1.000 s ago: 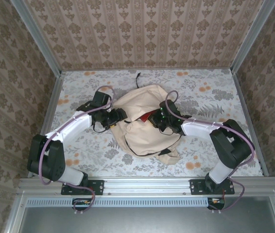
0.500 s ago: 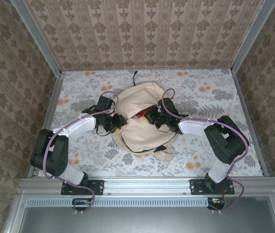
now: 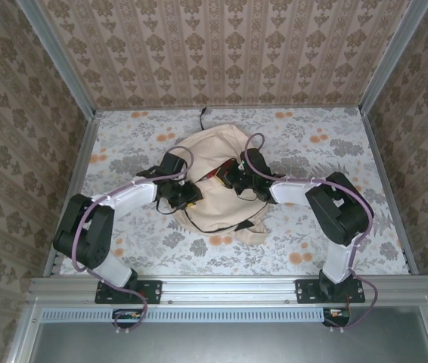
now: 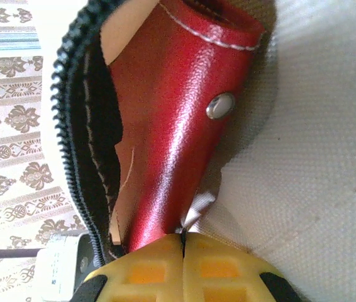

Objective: Pack the student bag

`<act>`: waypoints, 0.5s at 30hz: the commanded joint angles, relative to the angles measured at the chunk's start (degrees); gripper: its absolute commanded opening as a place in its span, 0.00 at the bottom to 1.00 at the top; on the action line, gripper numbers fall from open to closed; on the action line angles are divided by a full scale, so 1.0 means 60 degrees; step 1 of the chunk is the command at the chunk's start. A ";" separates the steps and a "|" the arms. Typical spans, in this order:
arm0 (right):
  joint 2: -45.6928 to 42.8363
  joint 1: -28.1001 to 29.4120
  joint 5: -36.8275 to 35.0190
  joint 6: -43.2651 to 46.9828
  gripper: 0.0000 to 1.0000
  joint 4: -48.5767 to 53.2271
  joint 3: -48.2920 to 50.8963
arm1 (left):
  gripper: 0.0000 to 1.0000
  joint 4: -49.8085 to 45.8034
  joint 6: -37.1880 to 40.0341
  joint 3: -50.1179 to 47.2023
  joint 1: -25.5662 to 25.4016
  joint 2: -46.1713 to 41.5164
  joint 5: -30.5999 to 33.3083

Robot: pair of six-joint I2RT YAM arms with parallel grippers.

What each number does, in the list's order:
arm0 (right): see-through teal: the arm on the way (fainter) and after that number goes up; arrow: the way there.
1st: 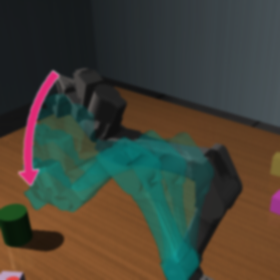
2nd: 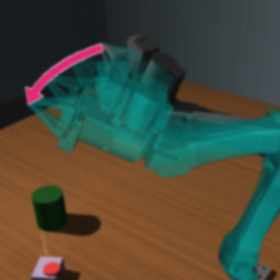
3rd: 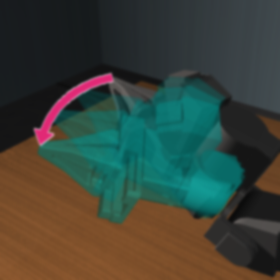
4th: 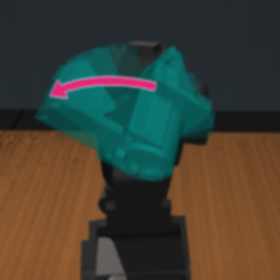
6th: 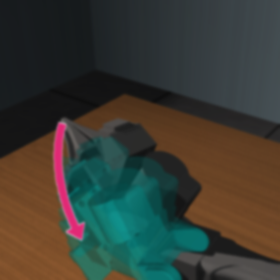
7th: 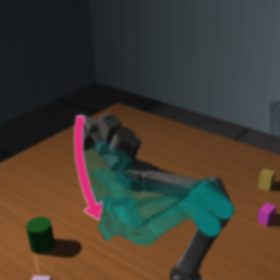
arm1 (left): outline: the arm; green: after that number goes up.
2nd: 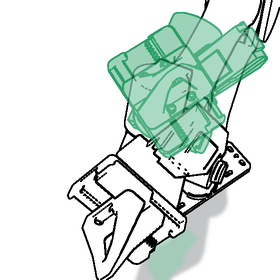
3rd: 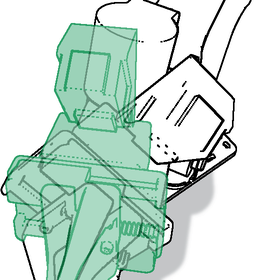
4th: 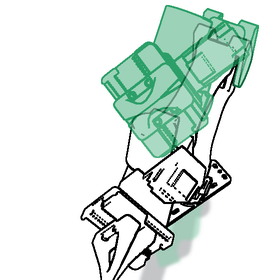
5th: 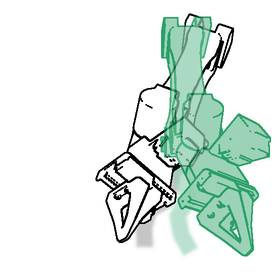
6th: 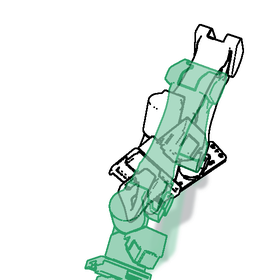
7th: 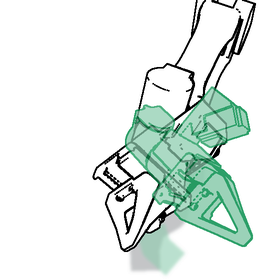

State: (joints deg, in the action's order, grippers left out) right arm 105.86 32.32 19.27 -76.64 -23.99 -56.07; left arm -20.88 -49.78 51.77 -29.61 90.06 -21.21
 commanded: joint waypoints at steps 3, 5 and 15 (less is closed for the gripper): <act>-0.0001 0.0093 0.0252 0.0262 0.08 0.1058 -0.0500 | 0.27 -0.0078 0.0018 0.0083 -0.0021 0.0065 -0.0015; -0.0277 0.0092 -0.0035 0.0577 0.13 0.1860 -0.0526 | 0.27 -0.0231 0.0101 0.0180 0.0045 -0.0071 0.0020; -0.1776 0.0237 -0.1212 0.3129 0.22 0.4841 -0.0842 | 0.34 -0.0761 0.0415 0.0169 0.1150 -0.1190 0.0064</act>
State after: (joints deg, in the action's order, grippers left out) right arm 96.88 32.53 14.33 -65.39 -2.17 -58.67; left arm -23.49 -48.93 51.96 -24.84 85.43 -21.12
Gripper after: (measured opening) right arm 0.229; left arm 0.342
